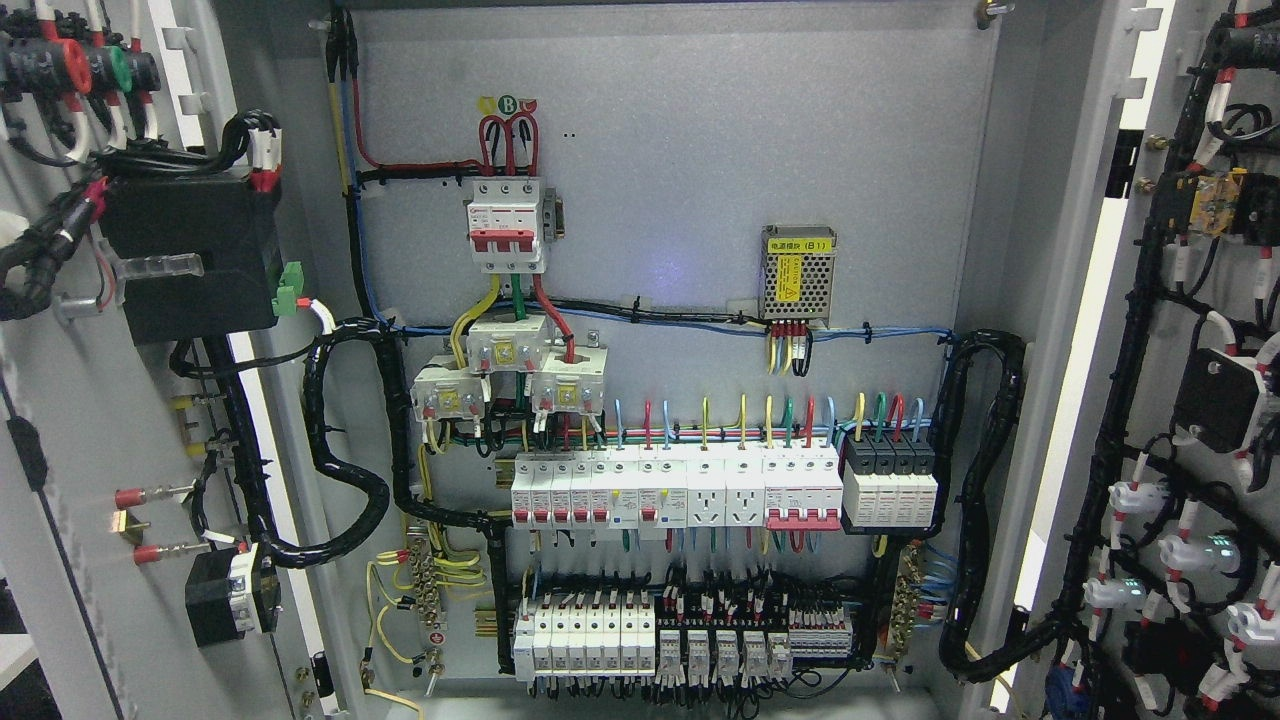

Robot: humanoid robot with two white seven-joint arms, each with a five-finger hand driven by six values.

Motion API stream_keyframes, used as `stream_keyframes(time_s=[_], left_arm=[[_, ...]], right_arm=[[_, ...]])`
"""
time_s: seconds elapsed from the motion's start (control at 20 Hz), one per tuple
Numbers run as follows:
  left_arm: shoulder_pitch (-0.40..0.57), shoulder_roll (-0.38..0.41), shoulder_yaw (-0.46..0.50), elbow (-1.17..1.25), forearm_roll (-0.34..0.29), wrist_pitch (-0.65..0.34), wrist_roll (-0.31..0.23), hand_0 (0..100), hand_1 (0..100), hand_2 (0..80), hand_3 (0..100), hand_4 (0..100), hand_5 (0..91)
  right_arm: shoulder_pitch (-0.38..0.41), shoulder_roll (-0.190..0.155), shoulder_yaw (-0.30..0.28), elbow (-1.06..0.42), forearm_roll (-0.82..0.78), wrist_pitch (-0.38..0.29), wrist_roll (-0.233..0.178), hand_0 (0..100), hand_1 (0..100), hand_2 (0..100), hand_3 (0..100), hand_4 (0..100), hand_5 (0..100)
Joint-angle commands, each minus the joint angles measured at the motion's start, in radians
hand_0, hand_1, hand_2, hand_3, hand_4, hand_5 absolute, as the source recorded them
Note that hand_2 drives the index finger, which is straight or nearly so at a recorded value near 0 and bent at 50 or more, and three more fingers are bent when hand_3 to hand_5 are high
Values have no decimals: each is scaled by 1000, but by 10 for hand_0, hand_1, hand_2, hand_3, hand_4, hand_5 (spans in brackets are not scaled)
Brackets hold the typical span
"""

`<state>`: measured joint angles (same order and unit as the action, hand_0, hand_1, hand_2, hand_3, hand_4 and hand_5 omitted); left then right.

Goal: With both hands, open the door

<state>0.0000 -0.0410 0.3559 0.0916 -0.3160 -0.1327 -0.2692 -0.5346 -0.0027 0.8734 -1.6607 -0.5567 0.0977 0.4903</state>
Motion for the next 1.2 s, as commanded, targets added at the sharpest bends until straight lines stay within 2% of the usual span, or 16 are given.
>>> stream_keyframes(time_s=[0.0,0.35,0.7,0.8,1.0,1.15], left_arm=[[5,1,0,0,0,1,1,0,0,0,0,42,0],[5,0,0,-1,0,1,1,0,0,0,0,43,0],[5,0,0,0,0,1,1,0,0,0,0,43,0],[5,0,0,0,0,1,1,0,0,0,0,43,0],[5,0,0,-1,0,1,1,0,0,0,0,42,0],[5,1,0,-1,0,1,1,0,0,0,0,42,0]], right_arm=[[-8,23,16,3,9,0,-1,0,0,0,0,0,0],[-8,39,26,4,14,0,-1,0,0,0,0,0,0],[22,32,3,12,27,-13,-2,0,0,0,0,0,0],[41,27,-25,12,28,-18,-9,0,0,0,0,0,0],[73,24,-71,12,38,-35,-45,0,0,0,0,0,0],[102,13,-85,13,60,-35,-160,0,0,0,0,0,0]])
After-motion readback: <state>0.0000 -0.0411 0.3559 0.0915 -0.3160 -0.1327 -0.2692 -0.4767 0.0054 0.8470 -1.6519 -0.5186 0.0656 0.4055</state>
